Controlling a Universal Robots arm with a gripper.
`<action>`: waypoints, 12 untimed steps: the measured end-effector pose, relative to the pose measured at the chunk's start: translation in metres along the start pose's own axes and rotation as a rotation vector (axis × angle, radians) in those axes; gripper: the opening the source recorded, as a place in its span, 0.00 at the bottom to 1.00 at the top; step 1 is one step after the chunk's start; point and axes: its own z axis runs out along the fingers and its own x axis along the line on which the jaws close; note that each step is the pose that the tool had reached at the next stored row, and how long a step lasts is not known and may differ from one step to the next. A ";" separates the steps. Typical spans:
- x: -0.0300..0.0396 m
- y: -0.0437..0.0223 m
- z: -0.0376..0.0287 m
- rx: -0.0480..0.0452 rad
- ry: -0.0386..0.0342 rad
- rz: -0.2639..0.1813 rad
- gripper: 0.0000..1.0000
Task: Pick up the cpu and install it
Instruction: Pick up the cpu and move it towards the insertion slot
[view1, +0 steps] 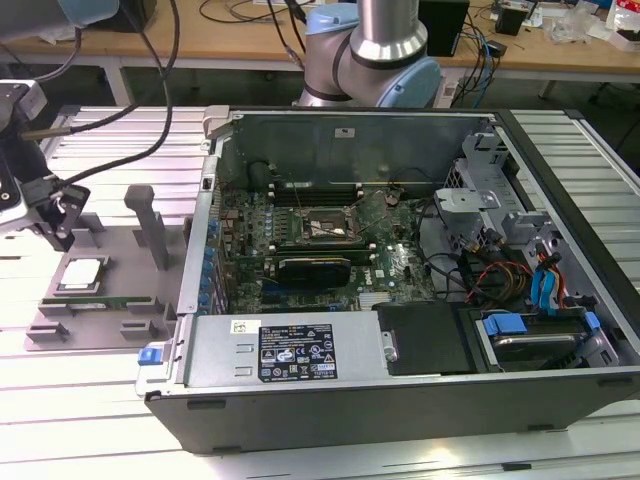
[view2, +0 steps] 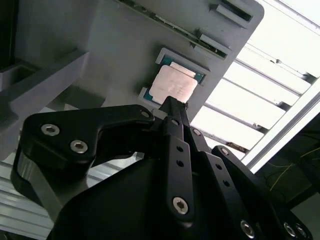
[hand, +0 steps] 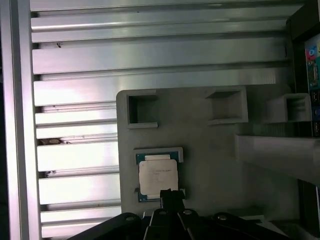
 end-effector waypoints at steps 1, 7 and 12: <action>0.0000 -0.0002 0.0028 0.0001 0.0001 0.000 0.11; 0.0005 -0.0007 0.0127 -0.0007 0.0010 -0.026 0.11; 0.0011 -0.0012 0.0200 -0.0014 0.0021 -0.052 0.11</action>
